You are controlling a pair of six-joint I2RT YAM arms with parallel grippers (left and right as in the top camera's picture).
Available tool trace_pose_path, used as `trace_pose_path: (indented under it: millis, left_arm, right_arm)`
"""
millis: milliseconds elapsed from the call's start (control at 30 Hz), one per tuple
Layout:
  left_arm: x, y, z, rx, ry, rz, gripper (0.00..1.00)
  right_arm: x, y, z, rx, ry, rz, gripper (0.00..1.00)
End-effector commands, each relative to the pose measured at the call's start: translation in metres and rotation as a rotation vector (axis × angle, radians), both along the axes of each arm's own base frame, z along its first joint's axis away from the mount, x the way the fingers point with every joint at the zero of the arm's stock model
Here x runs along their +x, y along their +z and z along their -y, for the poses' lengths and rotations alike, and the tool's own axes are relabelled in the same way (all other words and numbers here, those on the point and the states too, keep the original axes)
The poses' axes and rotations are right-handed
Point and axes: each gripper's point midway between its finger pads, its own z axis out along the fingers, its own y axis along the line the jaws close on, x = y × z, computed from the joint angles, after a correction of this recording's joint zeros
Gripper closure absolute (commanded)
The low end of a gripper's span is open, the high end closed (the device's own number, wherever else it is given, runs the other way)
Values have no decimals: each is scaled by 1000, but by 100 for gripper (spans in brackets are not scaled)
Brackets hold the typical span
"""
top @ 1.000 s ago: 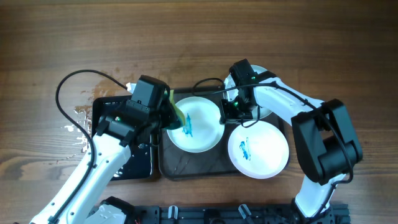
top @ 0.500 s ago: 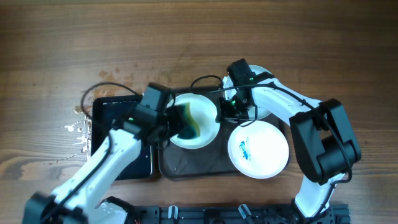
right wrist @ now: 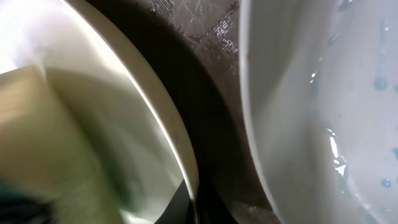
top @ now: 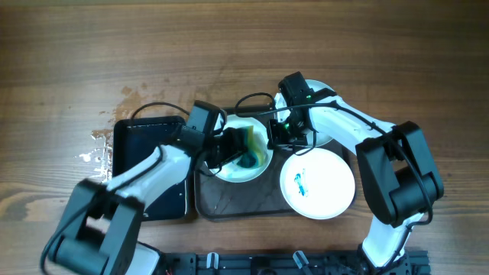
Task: Clean dirty plates on tray and stack at the side
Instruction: 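Scrub the left white plate with the sponge held in the left gripper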
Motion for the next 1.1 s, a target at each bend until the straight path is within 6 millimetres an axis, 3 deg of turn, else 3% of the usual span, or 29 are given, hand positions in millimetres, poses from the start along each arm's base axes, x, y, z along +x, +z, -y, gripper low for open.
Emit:
trace_pose_path:
  millis: [0, 67, 167, 300, 367, 433, 600, 833, 933, 1067]
  left_arm:
    - [-9, -26, 0, 7, -2, -100, 96]
    - [-15, -45, -26, 118, 82, -174, 96]
    - [-27, -67, -90, 357, 229, -272, 96]
    - [-43, -74, -156, 573, 408, -377, 96]
    - [-44, -75, -175, 621, 476, -391, 96]
    - [-39, -75, -179, 612, 492, -382, 96]
    - [-26, -70, -131, 409, 320, -321, 96]
    - [-14, -60, -70, 292, 122, -172, 96]
    - [-9, -45, -28, 150, -22, -74, 96]
    - [-4, -24, 7, 2, -119, 2, 96]
  right_arm:
    - [-4, -10, 11, -68, 18, -1, 96]
    - [-6, -10, 12, -71, 18, -9, 95]
    - [-8, -11, 13, -75, 18, -16, 95]
    - [-8, -11, 13, -76, 17, -19, 95]
    - [-8, -11, 13, -76, 16, -20, 95]
    - [-9, -11, 13, -77, 15, -20, 95]
    - [-9, -11, 13, -78, 15, -22, 95]
    - [-10, -11, 14, -79, 19, -25, 95]
    - [-11, -11, 14, -80, 20, -28, 95]
    - [-11, -11, 14, -81, 23, -28, 95]
